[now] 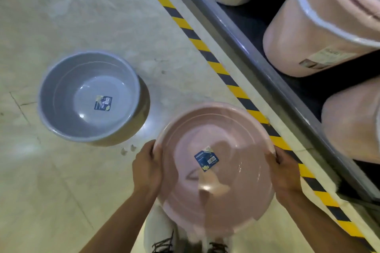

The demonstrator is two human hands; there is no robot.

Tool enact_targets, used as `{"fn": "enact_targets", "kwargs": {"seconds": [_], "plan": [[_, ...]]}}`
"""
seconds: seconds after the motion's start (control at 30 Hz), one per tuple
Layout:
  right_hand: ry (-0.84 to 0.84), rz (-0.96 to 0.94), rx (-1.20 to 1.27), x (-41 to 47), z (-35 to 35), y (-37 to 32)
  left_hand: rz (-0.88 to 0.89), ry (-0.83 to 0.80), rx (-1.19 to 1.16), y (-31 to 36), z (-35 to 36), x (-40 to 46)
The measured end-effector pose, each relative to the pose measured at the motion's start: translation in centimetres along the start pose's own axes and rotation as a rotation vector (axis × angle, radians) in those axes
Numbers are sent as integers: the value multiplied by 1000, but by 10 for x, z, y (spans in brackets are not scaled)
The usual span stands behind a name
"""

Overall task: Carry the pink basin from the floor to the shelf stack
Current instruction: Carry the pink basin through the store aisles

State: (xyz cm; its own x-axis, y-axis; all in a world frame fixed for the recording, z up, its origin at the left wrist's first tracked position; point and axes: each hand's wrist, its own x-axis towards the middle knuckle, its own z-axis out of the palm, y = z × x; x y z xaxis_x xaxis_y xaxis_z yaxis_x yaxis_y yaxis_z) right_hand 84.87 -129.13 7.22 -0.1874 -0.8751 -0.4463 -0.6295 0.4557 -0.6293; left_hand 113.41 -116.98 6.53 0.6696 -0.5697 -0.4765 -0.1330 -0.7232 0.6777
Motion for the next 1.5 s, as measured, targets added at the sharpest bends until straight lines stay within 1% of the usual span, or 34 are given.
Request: {"fn": "enact_targets", "kwargs": {"seconds": [0.1,0.2,0.27,0.37,0.43,0.5,0.53,0.6,0.67,0.73,0.8,0.9,0.97,1.07,1.17,1.23,1.3,1.37,1.5], "plan": [[45,-18,-36,20,20,18,17,-23,3,-10,19,18],[51,-34,-16,33,37,33,11,-100,22,-21,28,34],[15,-21,-27,42,44,38,39,-139,55,-29,32,42],[-99,-9,-16,55,53,46,108,-154,50,-39,43,47],[-104,-68,7,64,59,64,175,-109,31,-48,56,48],[-35,-148,8,71,65,85,220,-22,-18,-59,68,51],[5,-180,26,75,66,95,223,29,-60,-64,71,53],[43,-195,69,78,68,104,170,95,-183,-68,72,57],[41,-171,88,75,69,101,97,73,-260,-68,71,57],[38,-135,75,73,66,98,81,45,-269,-65,66,54],[63,-97,33,68,63,89,83,55,-256,-59,57,50],[54,-110,25,55,49,54,99,105,-274,-35,24,40],[24,-149,55,40,33,10,93,144,-290,-6,-13,28],[-61,-194,129,6,14,-78,61,212,-311,37,-86,7],[-173,-212,111,-32,6,-180,18,261,-330,81,-168,-7],[-257,-204,92,-58,8,-236,-42,278,-350,98,-216,-11],[-325,-229,93,-76,22,-286,-69,311,-398,108,-255,-3],[-365,-203,69,-89,48,-324,-106,343,-456,107,-285,15],[-336,-108,76,-93,117,-352,-180,351,-521,76,-317,61]]}}
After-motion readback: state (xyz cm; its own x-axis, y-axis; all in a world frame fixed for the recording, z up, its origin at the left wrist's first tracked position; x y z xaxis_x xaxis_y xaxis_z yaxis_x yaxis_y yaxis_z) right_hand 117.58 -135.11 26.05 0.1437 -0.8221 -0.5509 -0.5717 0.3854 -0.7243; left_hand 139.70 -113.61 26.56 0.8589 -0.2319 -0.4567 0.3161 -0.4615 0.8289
